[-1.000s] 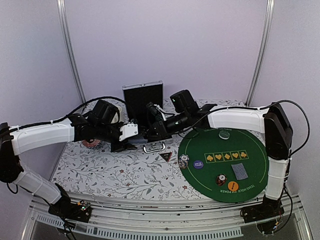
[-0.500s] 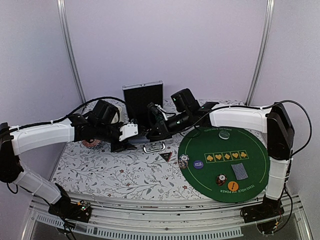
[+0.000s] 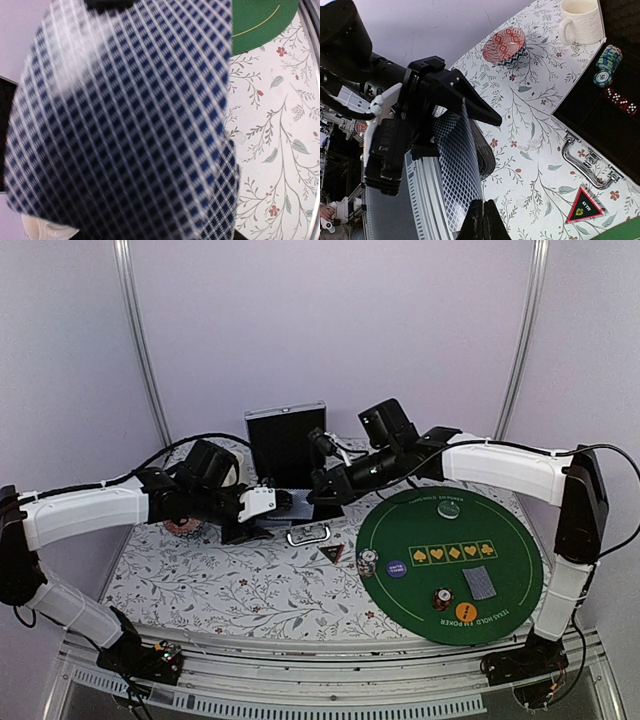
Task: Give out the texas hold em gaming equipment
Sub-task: Pick up the poker card from the face-down deck piles, then distribute the poker card in the small blind area.
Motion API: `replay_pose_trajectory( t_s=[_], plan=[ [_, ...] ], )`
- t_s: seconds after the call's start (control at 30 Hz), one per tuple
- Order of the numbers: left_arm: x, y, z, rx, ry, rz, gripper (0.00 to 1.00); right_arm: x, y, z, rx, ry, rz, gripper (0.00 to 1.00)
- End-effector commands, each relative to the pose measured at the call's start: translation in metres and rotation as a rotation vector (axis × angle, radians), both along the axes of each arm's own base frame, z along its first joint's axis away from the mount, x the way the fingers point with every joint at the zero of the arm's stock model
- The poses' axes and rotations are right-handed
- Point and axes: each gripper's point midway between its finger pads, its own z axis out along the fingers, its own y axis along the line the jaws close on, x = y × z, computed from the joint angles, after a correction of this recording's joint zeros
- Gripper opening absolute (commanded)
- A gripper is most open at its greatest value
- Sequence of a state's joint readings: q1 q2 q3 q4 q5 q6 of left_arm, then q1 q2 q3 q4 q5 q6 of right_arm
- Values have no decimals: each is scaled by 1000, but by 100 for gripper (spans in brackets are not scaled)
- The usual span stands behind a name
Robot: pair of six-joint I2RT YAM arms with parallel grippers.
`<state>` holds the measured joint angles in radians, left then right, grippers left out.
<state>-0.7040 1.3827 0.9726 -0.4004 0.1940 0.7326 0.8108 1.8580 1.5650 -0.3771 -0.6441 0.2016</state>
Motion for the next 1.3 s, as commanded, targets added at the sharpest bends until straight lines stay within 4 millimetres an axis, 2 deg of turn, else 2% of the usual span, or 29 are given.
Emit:
replay_pose_trajectory(
  t_s=[0.0, 0.1, 0.2, 0.27, 0.37, 0.47, 0.63, 0.8, 0.9, 1.0, 1.13, 1.27],
  plan=[
    [-2, -4, 12, -33, -33, -21, 48, 3, -29, 54, 48, -121, -17, 1],
    [-2, -4, 12, -34, -34, -20, 48, 9, -57, 67, 51, -160, -63, 1],
    [-2, -4, 12, -34, -34, -21, 48, 20, -94, 71, 42, -181, -142, 2],
    [-2, -5, 13, -36, -34, -22, 48, 35, -121, 60, 18, -177, -204, 2],
    [-3, -6, 14, -41, -32, -26, 48, 54, -146, 20, -75, -137, -250, 1],
    [-3, -6, 14, -41, -31, -25, 48, 59, -147, -20, -165, -105, -170, 2],
    [-3, -5, 13, -36, -31, -22, 48, 70, -135, -63, -193, -81, -56, 2],
    [-3, -5, 12, -34, -30, -22, 48, 87, -136, -104, -208, 0, -35, 2],
    [-3, -4, 11, -31, -30, -22, 48, 88, -141, -131, -237, 45, -18, 2],
    [-2, -4, 10, -30, -31, -21, 48, 79, -140, -155, -240, 120, 26, 2],
    [-2, -4, 9, -28, -30, -22, 48, 71, -142, -168, -242, 150, 63, 2],
    [-3, -5, 9, -28, -27, -23, 48, 79, -142, -181, -261, 158, 52, 2]
  ],
)
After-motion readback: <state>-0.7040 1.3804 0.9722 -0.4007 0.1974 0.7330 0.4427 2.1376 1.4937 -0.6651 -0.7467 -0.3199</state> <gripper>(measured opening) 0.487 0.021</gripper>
